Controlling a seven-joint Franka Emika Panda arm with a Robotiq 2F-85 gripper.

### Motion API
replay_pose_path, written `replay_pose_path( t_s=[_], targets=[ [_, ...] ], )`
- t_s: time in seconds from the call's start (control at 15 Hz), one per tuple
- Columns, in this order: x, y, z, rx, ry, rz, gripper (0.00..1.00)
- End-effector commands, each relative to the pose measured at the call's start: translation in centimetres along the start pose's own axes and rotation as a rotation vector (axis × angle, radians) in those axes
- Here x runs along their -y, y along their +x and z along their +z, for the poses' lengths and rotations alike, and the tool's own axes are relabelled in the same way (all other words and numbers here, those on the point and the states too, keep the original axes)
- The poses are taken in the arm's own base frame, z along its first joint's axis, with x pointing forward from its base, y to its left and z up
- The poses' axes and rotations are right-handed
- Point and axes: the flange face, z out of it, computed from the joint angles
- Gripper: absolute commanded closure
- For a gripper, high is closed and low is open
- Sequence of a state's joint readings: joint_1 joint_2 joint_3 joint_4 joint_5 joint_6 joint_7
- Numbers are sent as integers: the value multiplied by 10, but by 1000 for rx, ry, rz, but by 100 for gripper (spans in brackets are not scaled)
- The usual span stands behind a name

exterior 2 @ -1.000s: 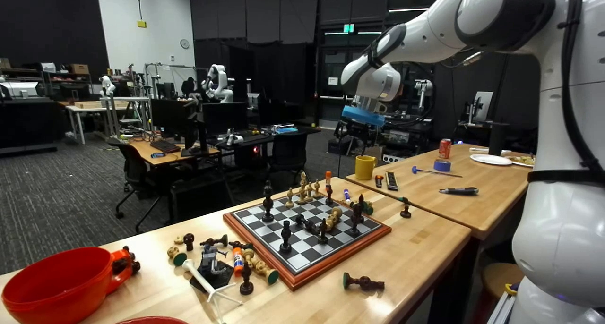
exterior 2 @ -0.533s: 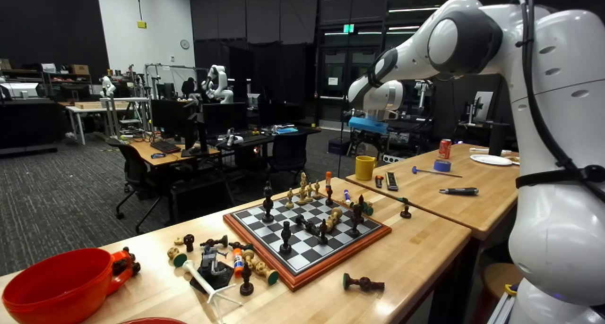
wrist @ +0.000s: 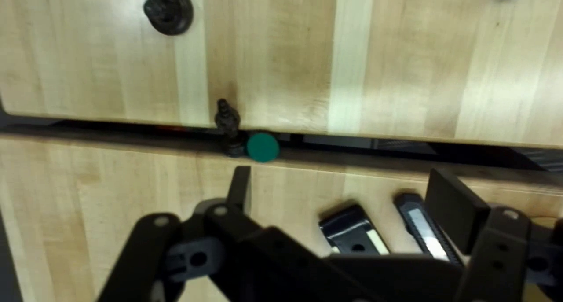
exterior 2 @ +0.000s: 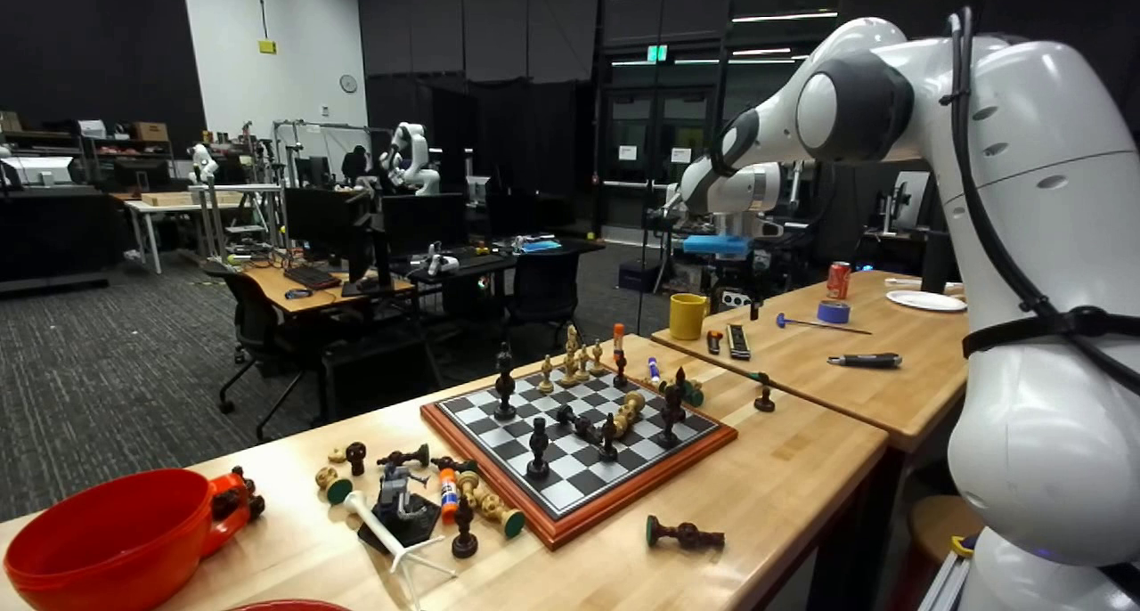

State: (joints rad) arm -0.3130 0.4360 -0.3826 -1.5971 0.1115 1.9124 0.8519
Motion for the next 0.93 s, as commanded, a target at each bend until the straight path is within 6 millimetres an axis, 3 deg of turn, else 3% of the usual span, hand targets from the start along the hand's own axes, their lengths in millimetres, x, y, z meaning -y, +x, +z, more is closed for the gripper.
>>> replay_pose_path(
  t_s=[0.0,0.47,0.87],
  targets=[
    [-14,18,8,156,-41,62,0],
    [-23,39,39,504,1,125,0],
    [-37,55,41,624,-1,162,0]
  ],
)
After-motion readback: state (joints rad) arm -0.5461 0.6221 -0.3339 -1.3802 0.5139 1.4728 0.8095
